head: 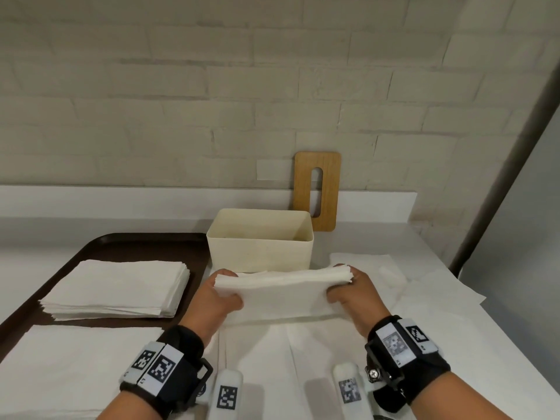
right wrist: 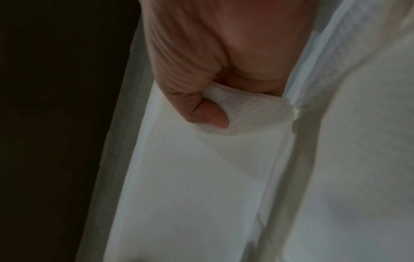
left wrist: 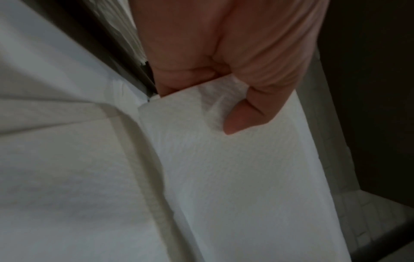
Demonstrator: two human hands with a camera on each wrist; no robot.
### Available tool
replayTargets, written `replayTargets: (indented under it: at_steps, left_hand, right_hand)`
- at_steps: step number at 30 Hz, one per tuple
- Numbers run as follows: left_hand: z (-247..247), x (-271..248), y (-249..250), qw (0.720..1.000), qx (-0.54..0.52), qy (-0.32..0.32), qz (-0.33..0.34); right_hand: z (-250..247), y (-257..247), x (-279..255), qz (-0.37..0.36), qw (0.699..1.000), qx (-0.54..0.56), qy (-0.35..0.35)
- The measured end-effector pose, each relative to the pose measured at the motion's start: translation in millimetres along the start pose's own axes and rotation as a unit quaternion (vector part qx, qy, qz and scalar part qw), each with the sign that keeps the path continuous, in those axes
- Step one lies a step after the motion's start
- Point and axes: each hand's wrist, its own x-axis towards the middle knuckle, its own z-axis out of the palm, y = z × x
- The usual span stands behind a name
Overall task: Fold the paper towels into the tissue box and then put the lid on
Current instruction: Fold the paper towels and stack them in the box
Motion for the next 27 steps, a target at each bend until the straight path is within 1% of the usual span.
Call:
replayTargets:
  at_steps: [2, 4, 6, 9, 11, 13, 15, 16, 17, 18, 19, 21, 22, 23, 24, 25, 26, 27]
  left_hand:
    - [-1, 0, -2, 1.000, -0.001, -0.009, -0.007]
    - [0, 0, -7, 0.999, 0.004, -0.017, -0.030]
    - [2, 0, -10, 0.999, 0.005, -0.012, -0.038]
    - [0, 0, -5, 1.000, -0.015, 0.004, -0.008]
    - [-2, 1, -2, 1.000, -0.017, 0.001, 0.005]
    - [-4, 3, -5, 1.000, 0.000, -0.008, -0.005]
    - [-4, 1, -8, 0.999, 0.044, -0.013, -0.015]
    - [-3, -1, -8, 0.997, 0.075, -0.012, -0.008]
    - [-2, -3, -6, 0.994, 0.106, -0.011, 0.010]
    - [-1, -5, -2, 0.990, 0.138, -0.012, 0.036]
    - [1, -6, 5, 0.982, 0.175, -0.016, 0.067]
    - [6, -10, 24, 0.963, 0.229, -0.034, 0.136]
    - [8, -11, 34, 0.955, 0.237, -0.048, 0.170]
    - [11, -12, 45, 0.949, 0.236, -0.063, 0.199]
    - [13, -13, 55, 0.945, 0.230, -0.074, 0.222]
    - [13, -14, 64, 0.943, 0.219, -0.072, 0.241]
    - [13, -13, 71, 0.944, 0.197, -0.057, 0.257]
    - [11, -13, 76, 0.950, 0.161, -0.033, 0.265]
  right_hand:
    - [1, 2, 2, 0.000, 1.000, -0.005, -0.002]
    - [3, 10, 1, 0.013, 1.000, -0.024, -0.010]
    - [4, 14, -1, 0.024, 0.999, -0.021, -0.012]
    - [4, 9, -2, 0.015, 1.000, 0.005, 0.004]
    - [5, 6, 0, 0.010, 1.000, 0.022, 0.014]
    - [5, 7, -2, 0.018, 1.000, 0.014, 0.007]
    - [5, 12, -4, 0.030, 0.999, -0.021, -0.005]
    - [5, 13, -7, 0.027, 0.998, -0.051, 0.009]
    - [5, 13, -11, 0.004, 0.995, -0.093, 0.030]
    - [6, 9, -15, -0.042, 0.986, -0.153, 0.048]
    - [8, 2, -19, -0.096, 0.968, -0.228, 0.051]
    - [16, -17, -28, -0.195, 0.906, -0.376, 0.024]
    - [22, -28, -32, -0.228, 0.875, -0.427, 0.000]
    - [28, -39, -34, -0.252, 0.854, -0.455, -0.030]
    - [31, -45, -33, -0.268, 0.848, -0.453, -0.061]
    - [33, -52, -33, -0.276, 0.855, -0.430, -0.089]
    - [33, -56, -33, -0.261, 0.877, -0.388, -0.105]
    - [33, -60, -33, -0.235, 0.907, -0.331, -0.109]
